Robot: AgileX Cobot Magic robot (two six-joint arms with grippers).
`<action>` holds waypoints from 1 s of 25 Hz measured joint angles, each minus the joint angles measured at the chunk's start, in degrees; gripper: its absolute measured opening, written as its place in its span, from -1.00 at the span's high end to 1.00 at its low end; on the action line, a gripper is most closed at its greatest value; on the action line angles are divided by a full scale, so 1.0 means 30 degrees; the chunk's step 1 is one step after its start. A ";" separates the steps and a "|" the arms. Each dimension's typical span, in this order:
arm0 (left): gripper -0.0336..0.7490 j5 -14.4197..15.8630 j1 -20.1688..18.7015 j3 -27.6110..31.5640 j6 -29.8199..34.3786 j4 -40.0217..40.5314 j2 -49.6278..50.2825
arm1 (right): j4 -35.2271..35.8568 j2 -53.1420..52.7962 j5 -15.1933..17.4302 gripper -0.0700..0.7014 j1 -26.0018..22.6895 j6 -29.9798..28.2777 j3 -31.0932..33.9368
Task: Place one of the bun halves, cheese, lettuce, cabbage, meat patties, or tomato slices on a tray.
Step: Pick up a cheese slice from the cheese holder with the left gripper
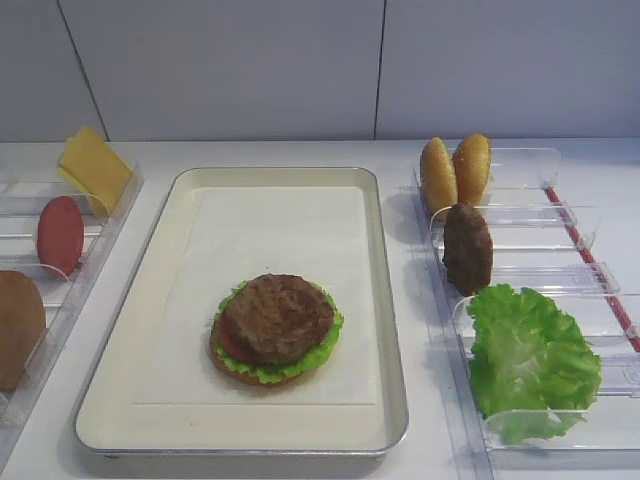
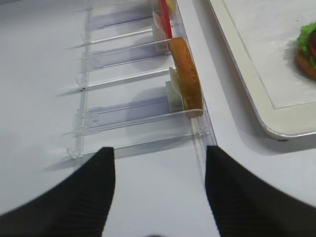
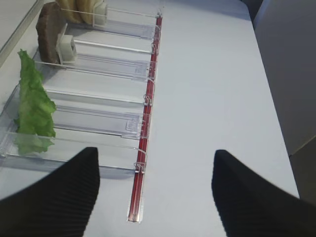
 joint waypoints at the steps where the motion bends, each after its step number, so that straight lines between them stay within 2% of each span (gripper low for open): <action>1: -0.10 0.0000 0.0000 0.0000 0.0000 0.0000 0.0000 | 0.0000 0.0000 0.0000 -0.48 0.0000 0.0000 0.0000; 25: -0.10 0.0000 0.0000 0.0000 0.0000 0.0000 0.0000 | 0.0000 0.0000 0.0000 -0.48 0.0000 0.0000 0.0000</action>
